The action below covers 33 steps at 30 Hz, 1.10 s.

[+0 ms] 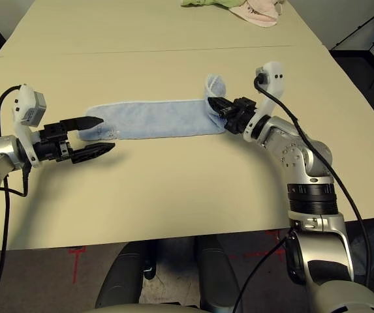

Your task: Fold the towel and set it aside.

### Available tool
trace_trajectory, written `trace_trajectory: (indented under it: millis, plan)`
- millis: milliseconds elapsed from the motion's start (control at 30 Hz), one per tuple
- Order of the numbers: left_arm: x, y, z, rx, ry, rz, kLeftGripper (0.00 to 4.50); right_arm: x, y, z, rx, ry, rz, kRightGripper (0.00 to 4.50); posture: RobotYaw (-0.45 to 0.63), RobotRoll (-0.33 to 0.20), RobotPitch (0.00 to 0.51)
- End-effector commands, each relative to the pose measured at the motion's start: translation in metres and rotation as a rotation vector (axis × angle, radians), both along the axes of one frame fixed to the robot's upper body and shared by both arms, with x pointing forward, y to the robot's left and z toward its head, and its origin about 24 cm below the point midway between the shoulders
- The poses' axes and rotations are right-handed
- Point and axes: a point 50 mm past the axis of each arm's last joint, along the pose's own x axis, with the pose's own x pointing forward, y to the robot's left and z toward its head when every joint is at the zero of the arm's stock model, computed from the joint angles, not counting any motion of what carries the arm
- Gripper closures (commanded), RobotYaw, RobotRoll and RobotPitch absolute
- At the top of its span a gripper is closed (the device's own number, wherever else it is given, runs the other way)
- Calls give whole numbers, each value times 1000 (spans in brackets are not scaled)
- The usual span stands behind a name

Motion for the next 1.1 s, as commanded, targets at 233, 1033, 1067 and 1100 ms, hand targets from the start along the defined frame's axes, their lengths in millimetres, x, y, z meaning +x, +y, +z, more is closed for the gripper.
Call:
trace_trajectory:
  millis: [233, 1033, 1067, 1100]
  plan:
    - [4, -10, -10, 31, 9, -94, 0, -3, 18, -1, -34, -26, 51, 4486, 5, 0, 184]
    - [10, -13, -7, 35, 1, -74, 0, -2, 44, -8, -145, 2, 98, 999, 11, 0, 188]
    - [11, -13, -7, 34, 2, -73, 0, -1, 46, -7, -137, 2, 100, 696, 2, 0, 187]
    - [11, -13, -7, 34, 3, -72, 0, 0, 47, -7, -136, 3, 100, 329, 2, 0, 187]
